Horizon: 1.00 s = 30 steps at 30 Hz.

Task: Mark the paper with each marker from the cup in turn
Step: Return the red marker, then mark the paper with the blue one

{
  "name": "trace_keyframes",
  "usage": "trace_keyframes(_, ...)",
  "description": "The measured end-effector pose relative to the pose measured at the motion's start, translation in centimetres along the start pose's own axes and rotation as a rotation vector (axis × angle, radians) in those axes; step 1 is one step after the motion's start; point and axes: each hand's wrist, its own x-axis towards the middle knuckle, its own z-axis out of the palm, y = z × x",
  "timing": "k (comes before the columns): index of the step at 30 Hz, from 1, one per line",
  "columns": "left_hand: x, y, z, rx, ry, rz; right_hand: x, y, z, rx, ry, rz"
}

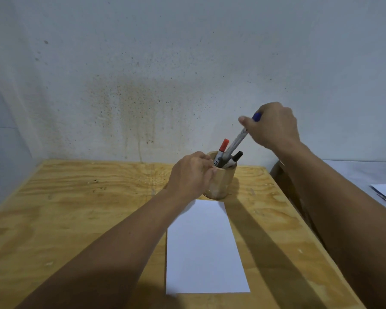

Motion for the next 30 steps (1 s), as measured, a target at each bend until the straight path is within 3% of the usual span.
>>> trace_keyframes(2, -0.1, 0.2, -0.2, 0.012, -0.033, -0.021, -0.2, -0.1, -2.1, 0.166, 0.024, 0.012)
trace_keyframes(6, -0.2, 0.6, -0.9, -0.022, -0.126, -0.061, -1.2, 0.1, -5.3, 0.746, -0.058, 0.2)
trace_keyframes(9, -0.2, 1.4, -1.7, -0.133, -0.039, -0.101, -2.6, 0.3, -5.7, 0.956, -0.217, 0.294)
trace_keyframes(11, 0.1, 2.4, -2.4, -0.313, 0.038, -0.238, -3.8, 0.3, -5.1, 1.05, -0.304, 0.336)
trace_keyframes(14, 1.1, 4.0, -3.8, -0.775, 0.005, -0.525, -5.7, 0.2, -3.6, 1.141, -0.42, 0.361)
trace_keyframes(19, 1.5, 4.2, -5.4, -1.137, -0.027, -0.68, -7.7, -0.5, -1.2, 1.005, -0.48, 0.288)
trace_keyframes(21, 1.2, 3.8, -5.7, -1.1, -0.02, -0.664, -8.0, -0.9, -1.0, 0.859, -0.414, 0.224)
trace_keyframes(24, 0.8, 3.6, -6.2, -0.845, 0.019, -0.539, -7.8, -1.7, -1.2, 0.815, -0.315, 0.151)
trace_keyframes(30, -0.2, 3.4, -6.5, -0.643, 0.009, -0.393, -7.0, -3.1, -0.9, 0.86, -0.415, 0.07)
